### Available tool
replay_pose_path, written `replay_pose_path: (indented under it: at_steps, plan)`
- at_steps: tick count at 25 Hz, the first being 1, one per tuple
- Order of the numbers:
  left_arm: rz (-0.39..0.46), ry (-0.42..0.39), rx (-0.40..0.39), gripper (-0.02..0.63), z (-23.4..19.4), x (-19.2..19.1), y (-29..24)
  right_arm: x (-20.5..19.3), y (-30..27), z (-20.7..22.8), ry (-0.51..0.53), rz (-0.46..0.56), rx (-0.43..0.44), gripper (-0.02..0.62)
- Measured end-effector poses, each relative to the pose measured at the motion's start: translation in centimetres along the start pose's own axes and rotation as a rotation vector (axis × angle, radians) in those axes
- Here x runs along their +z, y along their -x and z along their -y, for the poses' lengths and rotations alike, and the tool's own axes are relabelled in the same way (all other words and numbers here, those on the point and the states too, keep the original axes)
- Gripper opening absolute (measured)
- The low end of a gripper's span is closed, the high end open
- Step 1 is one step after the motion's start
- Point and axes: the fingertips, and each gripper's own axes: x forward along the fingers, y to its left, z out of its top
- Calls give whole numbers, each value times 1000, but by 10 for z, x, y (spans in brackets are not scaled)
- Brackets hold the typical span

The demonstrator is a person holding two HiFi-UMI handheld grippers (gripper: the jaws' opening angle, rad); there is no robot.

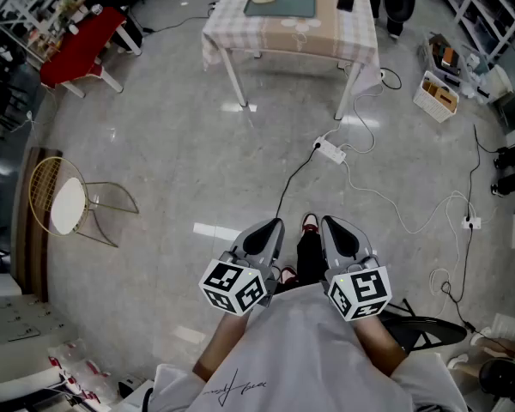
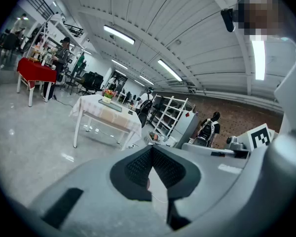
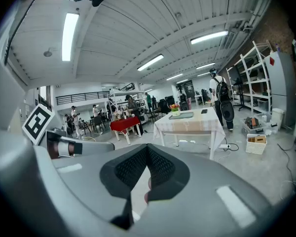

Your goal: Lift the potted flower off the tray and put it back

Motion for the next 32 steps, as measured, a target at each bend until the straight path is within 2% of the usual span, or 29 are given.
replay_pose_path:
  at_steps: [4,8,14,18,22,26,32]
  plan:
    - [14,-35,35,2,-8,6,-44,13,-29,42,22,6,-1,5]
    - [32,-61,43,2,-19,29,-81,34,-60,66,29,25,-14,5]
    - [22,-169,37,2,-20,65,-144,65,-98,100,53,22,-24,6]
    - [55,-224,109,2,-32,81,-179,81,-121,130,138,21,-44,6]
    - [80,-238,168,2,-42,88,-203,85,-138,142,150,3,-1,6]
    - [37,-256,146,2,-33,75,-222,76,-150,139,152,-38,64,6]
    - [17,-282,135,2,-21,81,-242,79,-159,148,148,-55,89,6]
